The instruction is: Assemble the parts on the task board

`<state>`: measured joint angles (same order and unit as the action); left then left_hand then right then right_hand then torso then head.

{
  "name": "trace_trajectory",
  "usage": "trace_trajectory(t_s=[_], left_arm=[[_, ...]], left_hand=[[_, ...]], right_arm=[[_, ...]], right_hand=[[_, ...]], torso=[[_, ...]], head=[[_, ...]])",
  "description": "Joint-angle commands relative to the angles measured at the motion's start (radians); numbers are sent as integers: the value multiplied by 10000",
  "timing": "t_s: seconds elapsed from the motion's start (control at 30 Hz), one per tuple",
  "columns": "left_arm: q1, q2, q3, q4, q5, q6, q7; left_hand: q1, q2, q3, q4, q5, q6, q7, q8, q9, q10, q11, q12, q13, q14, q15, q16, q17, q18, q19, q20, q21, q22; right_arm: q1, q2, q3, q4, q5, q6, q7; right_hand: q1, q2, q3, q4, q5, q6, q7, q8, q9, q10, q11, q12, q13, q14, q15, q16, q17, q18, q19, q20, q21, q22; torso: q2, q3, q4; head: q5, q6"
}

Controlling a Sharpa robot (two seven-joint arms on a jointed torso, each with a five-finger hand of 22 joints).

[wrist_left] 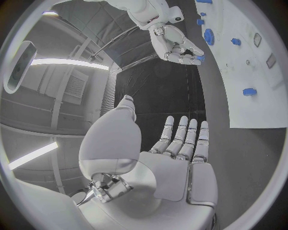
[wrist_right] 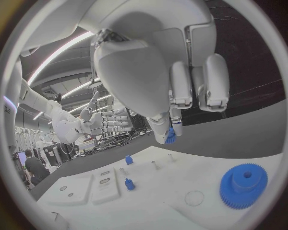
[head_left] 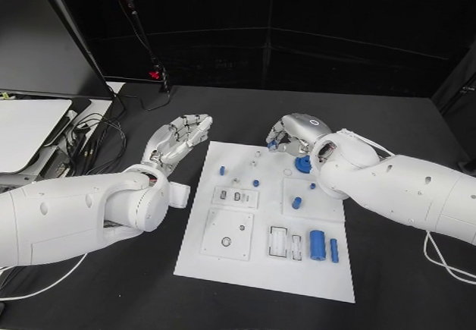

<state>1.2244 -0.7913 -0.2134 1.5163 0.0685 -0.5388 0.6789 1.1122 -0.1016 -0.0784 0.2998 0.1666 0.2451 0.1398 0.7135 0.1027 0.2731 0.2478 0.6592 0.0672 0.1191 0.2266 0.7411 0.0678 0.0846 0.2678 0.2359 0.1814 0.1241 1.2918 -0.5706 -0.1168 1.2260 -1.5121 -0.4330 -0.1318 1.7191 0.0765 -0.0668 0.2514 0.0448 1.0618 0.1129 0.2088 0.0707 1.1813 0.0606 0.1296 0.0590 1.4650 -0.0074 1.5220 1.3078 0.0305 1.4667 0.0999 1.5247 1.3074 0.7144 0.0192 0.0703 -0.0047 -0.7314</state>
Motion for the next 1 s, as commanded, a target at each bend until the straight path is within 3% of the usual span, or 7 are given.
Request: trace_trajectory(t_s=[0.03,0.33,0.67,0.9,1.0], left_arm=[[18,16,9,-10,-23,64,3515],[18,40,9,-39,-23,77,3515],[18,54,9,-62,-23,86,3516],[18,89,9,-74,-23,103,3519],[18,87,9,-85,-23,103,3516]], left_hand=[[-25,99,55,-13,51,-41,1548,58,-8,-7,62,38,-11,-10,54,66,-17,-87,-63,9,48,7],[-17,167,92,-16,91,-41,1551,71,-30,-10,68,54,-12,-12,63,82,-18,-88,-65,17,65,15],[-13,186,103,-17,108,-39,1551,76,-36,-10,71,60,-12,-13,66,88,-18,-88,-67,19,70,17],[-5,227,124,-20,140,-38,1554,85,-49,-10,74,70,-12,-14,71,98,-19,-88,-72,24,79,21],[-1,244,133,-21,153,-36,1555,89,-55,-10,76,75,-12,-14,74,103,-19,-89,-77,26,81,21]], right_arm=[[24,172,10,-204,55,161,267],[22,638,10,-733,-171,373,318],[18,987,10,-1220,-242,593,334],[13,1115,9,-1421,-250,829,165],[10,1180,8,-1523,-298,879,83]], right_hand=[[92,-3,43,17,34,55,2,-51,9,59,18,-53,10,701,19,-21,608,-10,293,39,-26,1471],[121,-15,66,30,34,64,-1,-83,2,59,16,-115,7,704,15,-18,624,-10,295,37,-26,1475],[120,-18,80,61,34,63,0,-118,-4,53,22,-173,7,704,16,-19,622,-11,295,36,-27,1475],[122,-33,99,102,34,51,-5,-174,-14,25,30,-267,6,700,21,-28,598,-8,289,38,-33,1466],[126,-34,105,107,35,50,-4,-185,-15,21,32,-284,6,700,22,-28,599,-9,290,39,-33,1468]], torso=[[64,18,42],[163,40,134],[167,40,166],[172,31,158],[164,13,123]], head=[[21,17],[2,66],[51,56],[65,-5],[99,-41]])
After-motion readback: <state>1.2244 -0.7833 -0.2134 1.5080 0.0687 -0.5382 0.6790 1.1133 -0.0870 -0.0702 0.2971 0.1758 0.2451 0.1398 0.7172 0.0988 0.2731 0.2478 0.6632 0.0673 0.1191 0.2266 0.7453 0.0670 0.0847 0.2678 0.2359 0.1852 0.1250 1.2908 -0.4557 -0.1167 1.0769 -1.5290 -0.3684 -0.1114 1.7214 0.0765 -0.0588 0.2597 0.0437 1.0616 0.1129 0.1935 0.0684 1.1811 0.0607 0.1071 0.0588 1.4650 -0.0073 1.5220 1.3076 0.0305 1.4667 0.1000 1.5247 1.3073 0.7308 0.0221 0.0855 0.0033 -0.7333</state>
